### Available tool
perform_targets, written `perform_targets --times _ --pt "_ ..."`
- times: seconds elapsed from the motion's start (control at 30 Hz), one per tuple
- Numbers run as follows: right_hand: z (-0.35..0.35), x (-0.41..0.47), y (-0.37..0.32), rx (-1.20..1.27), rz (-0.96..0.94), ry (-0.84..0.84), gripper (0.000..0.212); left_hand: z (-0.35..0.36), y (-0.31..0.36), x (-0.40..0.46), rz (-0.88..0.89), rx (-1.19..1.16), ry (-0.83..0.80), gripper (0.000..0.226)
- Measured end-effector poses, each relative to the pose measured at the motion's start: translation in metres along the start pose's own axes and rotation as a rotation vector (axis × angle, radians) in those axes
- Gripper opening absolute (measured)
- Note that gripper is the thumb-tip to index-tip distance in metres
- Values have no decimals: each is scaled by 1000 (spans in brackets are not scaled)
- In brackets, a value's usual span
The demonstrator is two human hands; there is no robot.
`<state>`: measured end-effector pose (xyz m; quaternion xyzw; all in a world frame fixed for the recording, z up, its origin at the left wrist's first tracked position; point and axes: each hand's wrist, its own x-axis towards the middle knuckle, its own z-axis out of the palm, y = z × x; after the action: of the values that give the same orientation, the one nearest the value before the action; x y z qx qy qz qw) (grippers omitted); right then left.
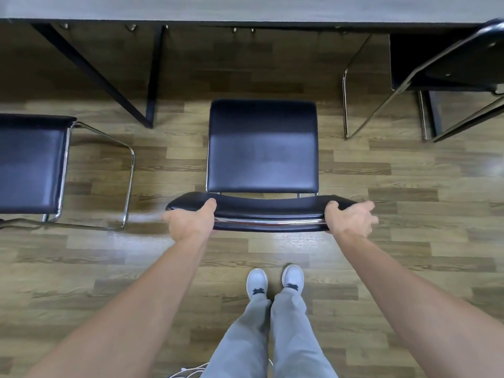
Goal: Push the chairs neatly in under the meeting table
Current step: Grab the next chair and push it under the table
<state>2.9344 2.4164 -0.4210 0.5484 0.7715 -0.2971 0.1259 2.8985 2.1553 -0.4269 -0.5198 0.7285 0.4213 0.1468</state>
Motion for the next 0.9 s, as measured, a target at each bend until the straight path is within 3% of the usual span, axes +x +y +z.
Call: perform_targets --times 0.17,0.6,0.9 --pt "-1 20 -22 -13 -25 10 53 14 22 13 5 -14 8 92" --pt "4 54 -93 3 17 9 53 41 92 37 -11 -39 -7 86" --pt "2 87 -151 -17 19 -11 56 59 154 40 -1 -11 -7 70"
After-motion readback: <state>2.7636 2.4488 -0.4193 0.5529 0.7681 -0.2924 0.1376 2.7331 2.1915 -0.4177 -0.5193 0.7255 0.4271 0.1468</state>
